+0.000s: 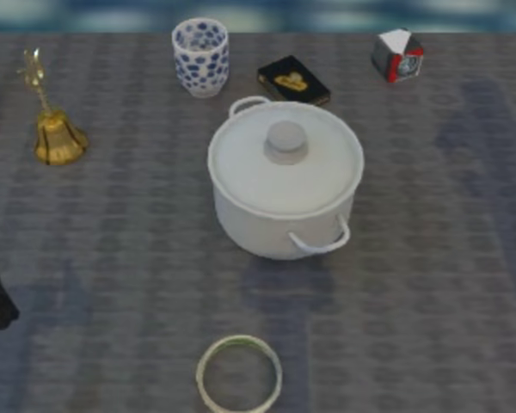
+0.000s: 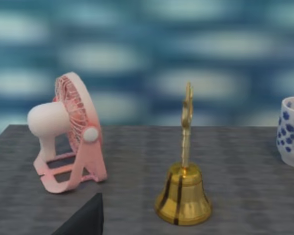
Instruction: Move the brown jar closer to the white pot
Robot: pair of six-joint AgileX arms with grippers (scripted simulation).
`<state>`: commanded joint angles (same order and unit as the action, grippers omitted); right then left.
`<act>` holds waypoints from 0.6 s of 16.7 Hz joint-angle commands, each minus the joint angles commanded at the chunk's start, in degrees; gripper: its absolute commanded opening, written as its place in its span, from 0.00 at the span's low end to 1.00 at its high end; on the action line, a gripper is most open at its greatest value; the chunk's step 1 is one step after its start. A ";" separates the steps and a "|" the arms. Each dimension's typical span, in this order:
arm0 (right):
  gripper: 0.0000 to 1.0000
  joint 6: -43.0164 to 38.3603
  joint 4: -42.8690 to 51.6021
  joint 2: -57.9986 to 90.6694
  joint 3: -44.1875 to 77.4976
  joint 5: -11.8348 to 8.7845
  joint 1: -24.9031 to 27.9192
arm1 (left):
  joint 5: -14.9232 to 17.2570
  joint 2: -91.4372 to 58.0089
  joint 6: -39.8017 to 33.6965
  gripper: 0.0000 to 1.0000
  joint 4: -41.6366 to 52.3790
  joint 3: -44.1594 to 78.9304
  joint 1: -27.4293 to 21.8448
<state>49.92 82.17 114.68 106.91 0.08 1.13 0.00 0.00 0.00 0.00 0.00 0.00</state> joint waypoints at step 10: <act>0.00 -12.55 -0.26 3.84 2.43 -0.11 2.84 | 0.00 0.00 0.00 1.00 0.00 0.00 0.00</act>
<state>37.37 81.91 118.52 109.34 -0.03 3.97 0.00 0.00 0.00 0.00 0.00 0.00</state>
